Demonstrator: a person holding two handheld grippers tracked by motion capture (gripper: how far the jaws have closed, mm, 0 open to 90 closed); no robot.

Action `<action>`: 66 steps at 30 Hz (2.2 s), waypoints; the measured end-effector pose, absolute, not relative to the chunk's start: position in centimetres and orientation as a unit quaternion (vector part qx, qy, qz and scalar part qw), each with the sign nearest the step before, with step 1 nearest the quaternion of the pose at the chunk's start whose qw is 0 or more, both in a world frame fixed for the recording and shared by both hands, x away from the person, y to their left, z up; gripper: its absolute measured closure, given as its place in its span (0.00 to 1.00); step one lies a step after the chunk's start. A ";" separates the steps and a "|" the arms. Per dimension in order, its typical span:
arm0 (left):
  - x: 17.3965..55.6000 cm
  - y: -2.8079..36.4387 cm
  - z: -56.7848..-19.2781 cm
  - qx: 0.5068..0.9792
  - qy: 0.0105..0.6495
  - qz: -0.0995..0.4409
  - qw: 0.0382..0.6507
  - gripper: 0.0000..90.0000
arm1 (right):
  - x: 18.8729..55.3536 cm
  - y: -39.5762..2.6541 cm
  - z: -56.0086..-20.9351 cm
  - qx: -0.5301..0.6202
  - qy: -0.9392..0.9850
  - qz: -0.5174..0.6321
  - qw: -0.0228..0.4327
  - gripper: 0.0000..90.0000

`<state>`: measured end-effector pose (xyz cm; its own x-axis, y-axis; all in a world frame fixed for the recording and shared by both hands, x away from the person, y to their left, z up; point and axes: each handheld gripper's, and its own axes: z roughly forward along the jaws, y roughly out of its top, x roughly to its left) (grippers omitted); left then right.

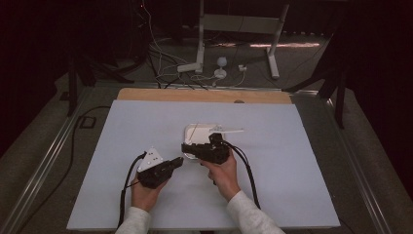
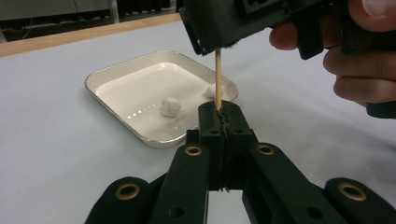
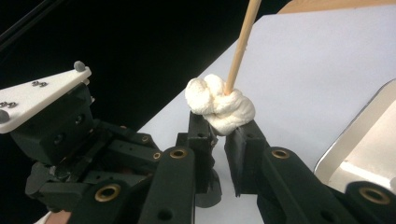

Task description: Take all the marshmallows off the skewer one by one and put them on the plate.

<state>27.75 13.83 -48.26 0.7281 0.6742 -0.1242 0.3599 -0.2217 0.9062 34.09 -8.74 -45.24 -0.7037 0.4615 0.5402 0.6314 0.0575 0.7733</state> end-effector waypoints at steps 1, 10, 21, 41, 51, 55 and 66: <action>27.7 13.8 -48.2 0.766 0.338 0.150 0.526 1.00 | 34.1 -8.7 -45.2 -0.378 -0.723 -0.573 0.074 0.89; 27.8 14.0 -48.1 0.762 0.339 0.155 0.530 1.00 | 34.1 -8.7 -44.7 -0.384 -0.715 -0.581 0.057 0.90; 27.6 14.1 -48.0 0.764 0.338 0.169 0.524 1.00 | 34.1 -9.0 -44.2 -0.392 -0.706 -0.588 0.047 0.90; 27.8 14.9 -49.0 0.775 0.354 0.177 0.493 1.00 | 36.9 -17.7 -38.7 -0.435 -0.661 -0.610 -0.033 0.93; 27.8 14.5 -49.1 0.779 0.353 0.175 0.488 1.00 | 37.3 -16.3 -41.4 -0.426 -0.705 -0.566 -0.032 0.93; 27.7 14.6 -48.9 0.775 0.354 0.175 0.493 1.00 | 37.7 -15.5 -42.3 -0.428 -0.720 -0.546 -0.032 0.93; 27.9 13.9 -49.0 0.780 0.347 0.168 0.493 1.00 | 38.5 -13.9 -45.1 -0.437 -0.749 -0.497 -0.026 0.89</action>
<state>27.92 13.85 -49.03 0.7022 0.7075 -0.0801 0.3758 -0.2728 0.8856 38.49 -13.86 -45.06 -0.6170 0.6800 0.3961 0.6290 0.1235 0.7675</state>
